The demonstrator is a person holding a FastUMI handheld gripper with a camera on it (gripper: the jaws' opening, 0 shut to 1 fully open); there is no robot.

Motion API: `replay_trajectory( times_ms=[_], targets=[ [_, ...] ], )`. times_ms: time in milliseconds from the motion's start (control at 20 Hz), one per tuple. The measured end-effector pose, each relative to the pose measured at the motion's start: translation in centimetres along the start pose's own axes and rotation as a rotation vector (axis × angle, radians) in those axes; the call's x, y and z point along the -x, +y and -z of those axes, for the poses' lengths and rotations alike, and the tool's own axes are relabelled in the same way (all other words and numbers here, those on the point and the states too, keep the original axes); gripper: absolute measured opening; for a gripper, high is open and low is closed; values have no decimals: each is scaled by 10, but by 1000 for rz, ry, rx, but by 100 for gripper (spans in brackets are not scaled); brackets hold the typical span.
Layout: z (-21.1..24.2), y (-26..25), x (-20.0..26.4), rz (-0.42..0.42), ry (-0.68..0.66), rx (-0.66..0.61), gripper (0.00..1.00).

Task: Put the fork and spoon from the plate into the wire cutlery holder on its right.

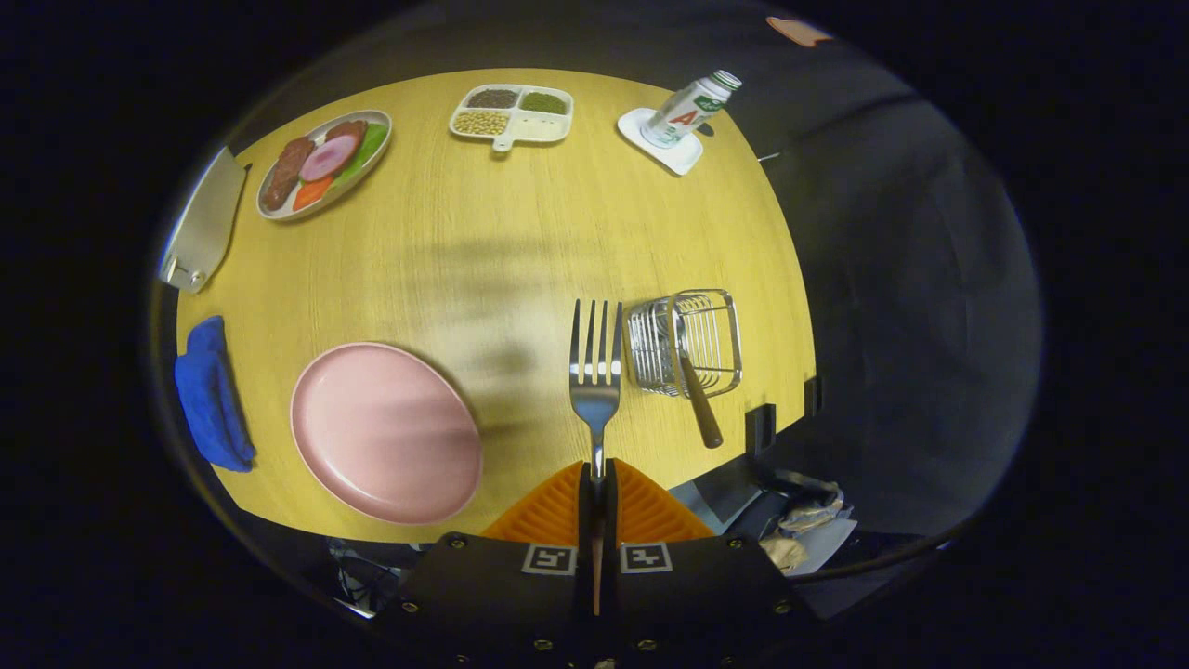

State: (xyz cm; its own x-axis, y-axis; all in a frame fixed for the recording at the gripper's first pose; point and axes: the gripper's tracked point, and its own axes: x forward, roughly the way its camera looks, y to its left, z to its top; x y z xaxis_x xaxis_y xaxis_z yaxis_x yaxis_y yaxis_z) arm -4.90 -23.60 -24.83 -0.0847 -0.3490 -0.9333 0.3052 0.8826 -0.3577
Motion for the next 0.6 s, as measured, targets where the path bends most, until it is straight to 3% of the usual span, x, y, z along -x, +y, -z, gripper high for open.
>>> replay_trajectory(
  times_ms=[600],
  targets=[
    [2, -82, -28, 35, 154, -105, 3]
  ],
)
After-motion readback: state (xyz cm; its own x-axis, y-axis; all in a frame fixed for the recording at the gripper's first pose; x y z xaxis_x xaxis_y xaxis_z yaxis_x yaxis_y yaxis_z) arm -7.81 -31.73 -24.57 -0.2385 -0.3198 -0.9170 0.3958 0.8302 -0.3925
